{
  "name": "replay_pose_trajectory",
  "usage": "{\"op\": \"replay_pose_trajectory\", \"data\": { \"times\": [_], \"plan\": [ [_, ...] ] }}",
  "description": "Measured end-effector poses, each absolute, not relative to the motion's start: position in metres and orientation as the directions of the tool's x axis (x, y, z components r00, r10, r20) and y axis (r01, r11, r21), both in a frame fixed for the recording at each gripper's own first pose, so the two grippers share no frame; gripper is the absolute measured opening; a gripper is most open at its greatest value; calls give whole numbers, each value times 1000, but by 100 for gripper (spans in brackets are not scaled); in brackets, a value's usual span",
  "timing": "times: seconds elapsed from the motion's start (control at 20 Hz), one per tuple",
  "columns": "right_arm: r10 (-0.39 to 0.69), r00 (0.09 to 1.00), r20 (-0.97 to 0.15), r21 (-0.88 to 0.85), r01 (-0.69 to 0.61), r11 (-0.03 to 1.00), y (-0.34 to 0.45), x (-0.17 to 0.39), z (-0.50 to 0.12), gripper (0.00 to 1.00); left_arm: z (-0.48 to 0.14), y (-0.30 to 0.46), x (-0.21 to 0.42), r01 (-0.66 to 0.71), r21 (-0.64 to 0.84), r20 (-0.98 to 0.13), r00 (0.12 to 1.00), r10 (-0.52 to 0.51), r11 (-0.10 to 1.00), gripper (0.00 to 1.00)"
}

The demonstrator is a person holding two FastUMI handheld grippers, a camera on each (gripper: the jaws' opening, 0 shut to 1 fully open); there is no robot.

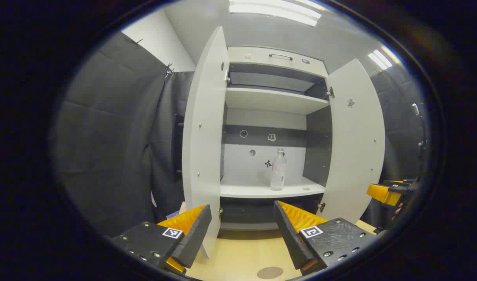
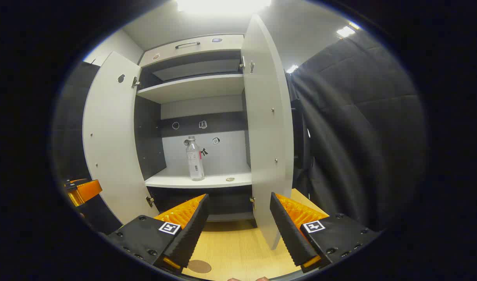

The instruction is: Grasp the bottle in the cabinet with the left hand and place it on the coaster, then close the right door with the right hand and the left door with the left hand.

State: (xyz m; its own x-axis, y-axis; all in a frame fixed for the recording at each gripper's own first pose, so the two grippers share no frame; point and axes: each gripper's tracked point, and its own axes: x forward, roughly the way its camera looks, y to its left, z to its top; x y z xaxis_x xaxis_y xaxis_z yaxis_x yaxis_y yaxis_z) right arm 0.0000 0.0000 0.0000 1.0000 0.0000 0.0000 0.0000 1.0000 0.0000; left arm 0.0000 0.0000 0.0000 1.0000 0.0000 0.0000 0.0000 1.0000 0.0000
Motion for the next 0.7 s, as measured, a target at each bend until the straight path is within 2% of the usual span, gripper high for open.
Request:
{"op": "replay_pose_trajectory", "data": {
  "times": [0.15, 0.35, 0.45, 0.5, 0.55, 0.7],
  "plan": [
    [-12, 1000, 8, -1, 12, 1000, 10, -7, 1, 98, 6, 3, -2, 24, 18, 36, 999, -25, 1000, 99],
    [-31, 999, 8, 3, 31, 1000, 14, -13, 5, 98, -6, 3, -4, 51, -14, -10, 999, -51, 999, 99],
    [-44, 999, 11, 3, 44, 999, 14, -16, 7, 98, -14, 15, -8, 34, 21, -16, 999, -33, 999, 98],
    [-52, 999, 11, 1, 52, 999, 14, -18, 6, 92, -17, 20, -12, 25, 28, -20, 1000, -24, 999, 87],
    [-60, 998, 12, -1, 60, 998, 13, -19, 8, 92, -18, 19, -14, 30, 20, -20, 999, -30, 999, 93],
    [-80, 997, 22, -5, 80, 997, 9, -22, 10, 92, -15, 12, -13, 63, -4, -9, 998, -63, 998, 93]
  ]
}}
